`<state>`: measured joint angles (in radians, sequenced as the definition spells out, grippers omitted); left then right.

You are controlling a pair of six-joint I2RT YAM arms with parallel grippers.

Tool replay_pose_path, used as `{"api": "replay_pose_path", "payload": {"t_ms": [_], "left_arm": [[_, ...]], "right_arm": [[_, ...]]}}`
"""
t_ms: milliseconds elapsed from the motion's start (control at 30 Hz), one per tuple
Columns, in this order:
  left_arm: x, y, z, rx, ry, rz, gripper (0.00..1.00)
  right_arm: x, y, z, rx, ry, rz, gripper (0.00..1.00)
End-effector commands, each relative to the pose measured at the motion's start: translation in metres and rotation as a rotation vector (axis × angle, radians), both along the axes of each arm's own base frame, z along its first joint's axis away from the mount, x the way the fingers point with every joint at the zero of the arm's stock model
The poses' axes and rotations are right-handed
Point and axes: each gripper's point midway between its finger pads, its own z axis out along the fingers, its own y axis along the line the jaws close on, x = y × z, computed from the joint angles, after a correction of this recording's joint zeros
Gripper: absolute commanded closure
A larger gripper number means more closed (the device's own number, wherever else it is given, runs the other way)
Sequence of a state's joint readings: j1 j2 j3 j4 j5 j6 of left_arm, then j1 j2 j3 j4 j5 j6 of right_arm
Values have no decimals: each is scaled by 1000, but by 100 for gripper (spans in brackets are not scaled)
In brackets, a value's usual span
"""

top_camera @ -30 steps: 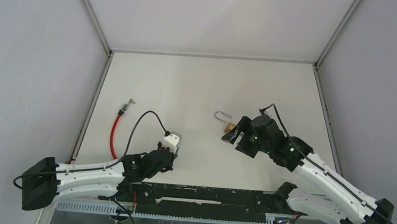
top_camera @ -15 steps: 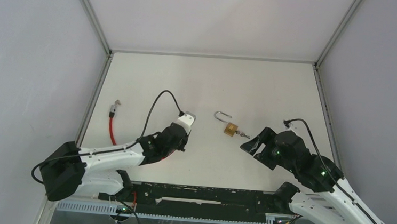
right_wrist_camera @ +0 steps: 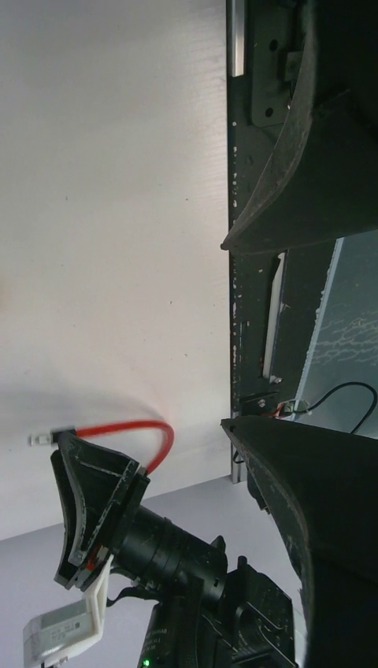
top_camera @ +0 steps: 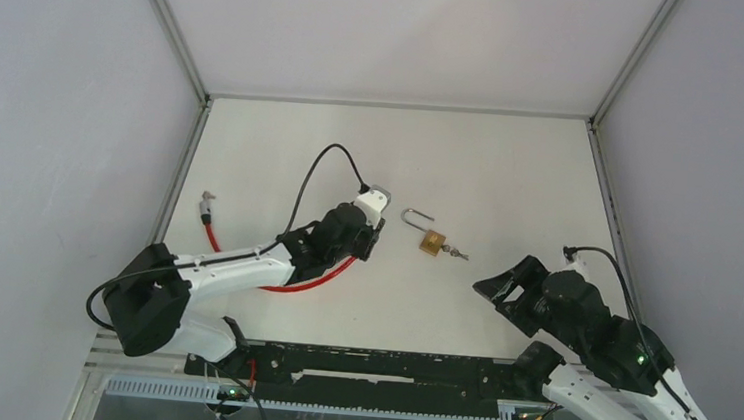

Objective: Unlock with the key

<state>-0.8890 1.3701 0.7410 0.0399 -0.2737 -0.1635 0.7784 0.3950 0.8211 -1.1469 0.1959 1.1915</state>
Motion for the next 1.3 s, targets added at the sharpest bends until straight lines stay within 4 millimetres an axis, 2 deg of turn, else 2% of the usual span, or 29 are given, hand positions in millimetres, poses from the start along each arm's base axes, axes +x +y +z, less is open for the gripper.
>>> {"api": "replay_pose_path", "payload": {"t_ms": [0, 100, 133, 200, 333, 433, 467, 633, 767, 933, 1100, 1267], "left_arm": [[18, -15, 46, -80, -93, -22, 45], [20, -9, 60, -83, -131, -20, 14], [20, -6, 65, -83, -143, -17, 7], [21, 1, 74, -82, -162, -5, 4], [24, 27, 101, -110, -222, 58, 2], [28, 53, 119, -138, -263, 128, 2], [26, 63, 120, -133, -262, 152, 2], [22, 115, 128, -137, -305, 284, 2], [21, 154, 124, -101, -331, 381, 2], [20, 193, 114, -18, -361, 500, 2], [22, 223, 91, 41, -357, 603, 2], [28, 246, 80, 44, -376, 700, 2]], "right_arm": [[4, -9, 0, -6, -17, -52, 19], [7, -9, 2, -11, -32, -56, 19], [8, -9, 3, -12, -38, -58, 19], [12, -8, 5, -19, -53, -55, 18], [22, -6, 10, -37, -88, -61, 18], [31, -8, 17, -67, -130, -77, 5], [35, -9, 21, -77, -151, -83, 1], [56, -14, 39, -174, -274, -76, 1], [75, -20, 54, -264, -387, -92, 1], [92, -51, 65, -392, -456, -244, 1], [103, -66, 64, -503, -462, -321, 1], [118, -77, 61, -616, -452, -426, 1]]}}
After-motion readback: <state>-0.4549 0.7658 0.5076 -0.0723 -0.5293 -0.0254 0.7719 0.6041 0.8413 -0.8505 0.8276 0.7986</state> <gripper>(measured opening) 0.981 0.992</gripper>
